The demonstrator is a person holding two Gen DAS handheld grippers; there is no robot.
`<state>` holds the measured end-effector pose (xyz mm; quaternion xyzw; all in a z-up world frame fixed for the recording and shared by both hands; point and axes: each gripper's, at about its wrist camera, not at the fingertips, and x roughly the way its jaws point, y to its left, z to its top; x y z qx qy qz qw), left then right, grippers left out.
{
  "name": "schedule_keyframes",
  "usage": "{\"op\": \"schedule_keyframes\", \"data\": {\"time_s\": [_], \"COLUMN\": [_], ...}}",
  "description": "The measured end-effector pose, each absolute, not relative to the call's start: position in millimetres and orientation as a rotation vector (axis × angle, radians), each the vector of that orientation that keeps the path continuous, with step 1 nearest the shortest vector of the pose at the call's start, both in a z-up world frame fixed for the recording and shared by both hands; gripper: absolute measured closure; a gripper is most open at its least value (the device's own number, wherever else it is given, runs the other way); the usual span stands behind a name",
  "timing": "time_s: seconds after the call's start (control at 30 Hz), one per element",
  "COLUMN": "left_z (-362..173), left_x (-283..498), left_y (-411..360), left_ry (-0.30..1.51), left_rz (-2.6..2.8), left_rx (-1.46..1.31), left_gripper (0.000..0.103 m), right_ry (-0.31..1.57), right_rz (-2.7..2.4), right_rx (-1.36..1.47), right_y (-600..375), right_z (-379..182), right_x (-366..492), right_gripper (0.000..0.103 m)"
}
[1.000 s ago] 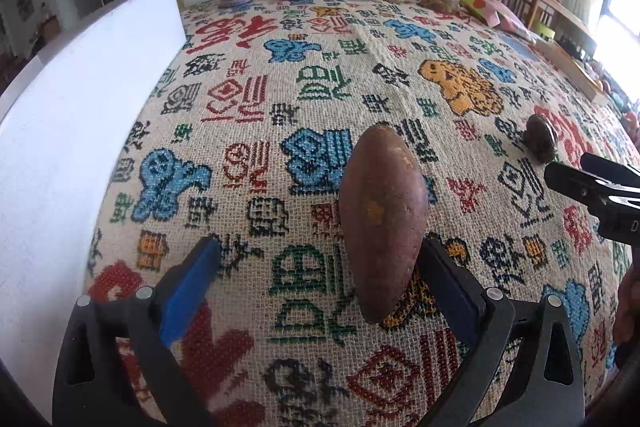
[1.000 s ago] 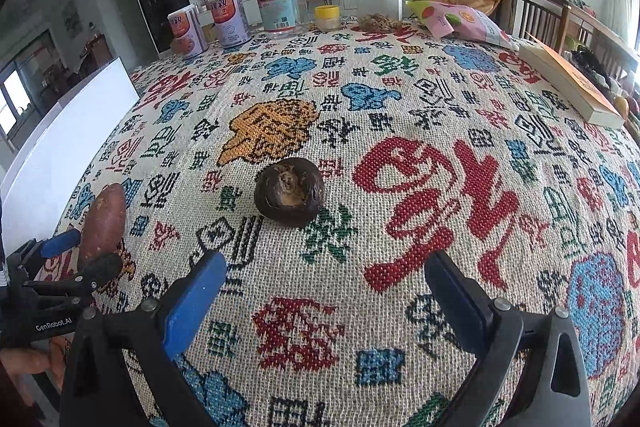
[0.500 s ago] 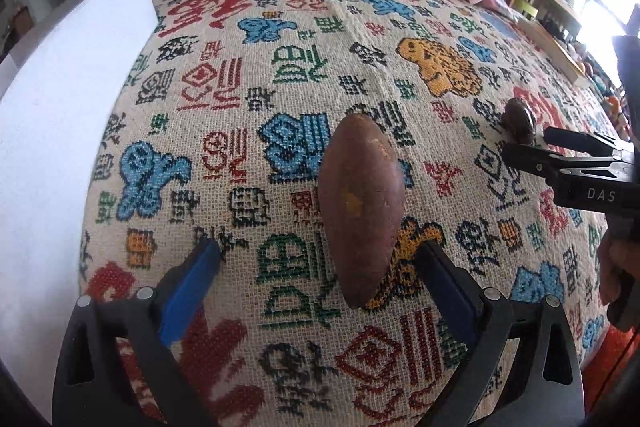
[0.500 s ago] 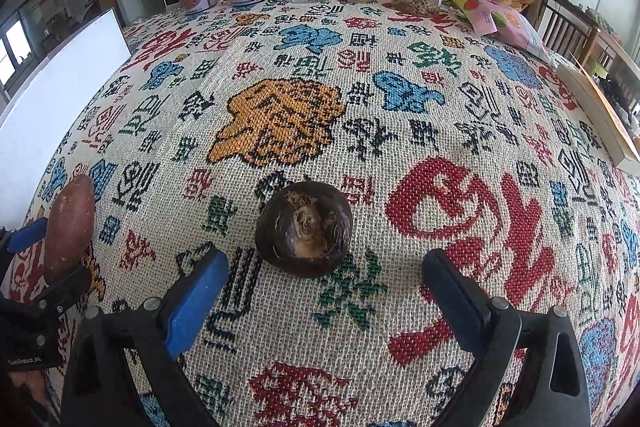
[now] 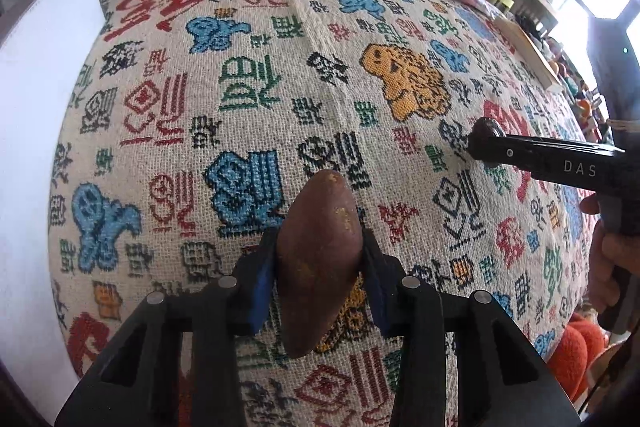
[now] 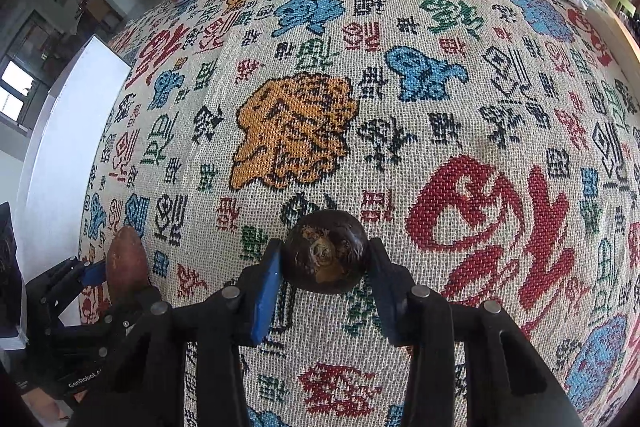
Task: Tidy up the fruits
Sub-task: 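Grasp the last dark brown fruit with the right tool while the left tool holds the sweet potato, then carry the sweet potato and dark brown fruit into the white box and open both tools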
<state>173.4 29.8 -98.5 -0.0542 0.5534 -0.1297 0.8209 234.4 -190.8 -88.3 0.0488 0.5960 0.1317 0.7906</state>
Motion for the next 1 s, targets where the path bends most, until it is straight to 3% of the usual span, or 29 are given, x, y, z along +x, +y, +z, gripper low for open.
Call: {"op": "schedule_keyframes", "data": {"time_s": [0.13,0.3,0.43,0.53,0.67,0.87,1.0], "left_z": [-67.7,24.1,102.2,125.9,89.8,-25.6,-58.9], "left_x": [148.5,87.5,38.2,24.1,54.4,100.9,95.3], "left_y": [51.9,100.3,167.1,228.3,295.7,354.6,371.9], "left_ry": [1.106,0.980,0.829,0.796,0.898,1.145,1.209], "left_rz": [-0.332,-0.505,-0.495,-0.362,-0.101,0.112,0.168], "left_rx": [-0.229,-0.463,-0.530,-0.527,-0.469,-0.483,-0.550], "left_gripper": [0.063,0.063,0.062,0.062,0.062,0.062,0.061], "right_ry": [1.242,1.144,1.063,1.037,1.035,1.090,1.179], "right_rz": [0.323,0.467,0.665,0.824,0.987,1.043,1.021], "right_rx": [0.129,0.121,0.072,-0.005,-0.154,-0.345,-0.398], "right_y": [-186.0,-153.1,-82.2,-12.7,83.6,188.1,219.3], "right_z": [-63.6,6.3,70.0,96.8,97.6,52.7,17.0], "right_x": [221.1,192.0,167.7,142.6,107.6,82.3,85.2], "right_gripper": [0.061,0.061,0.061,0.061,0.061,0.061,0.061]}}
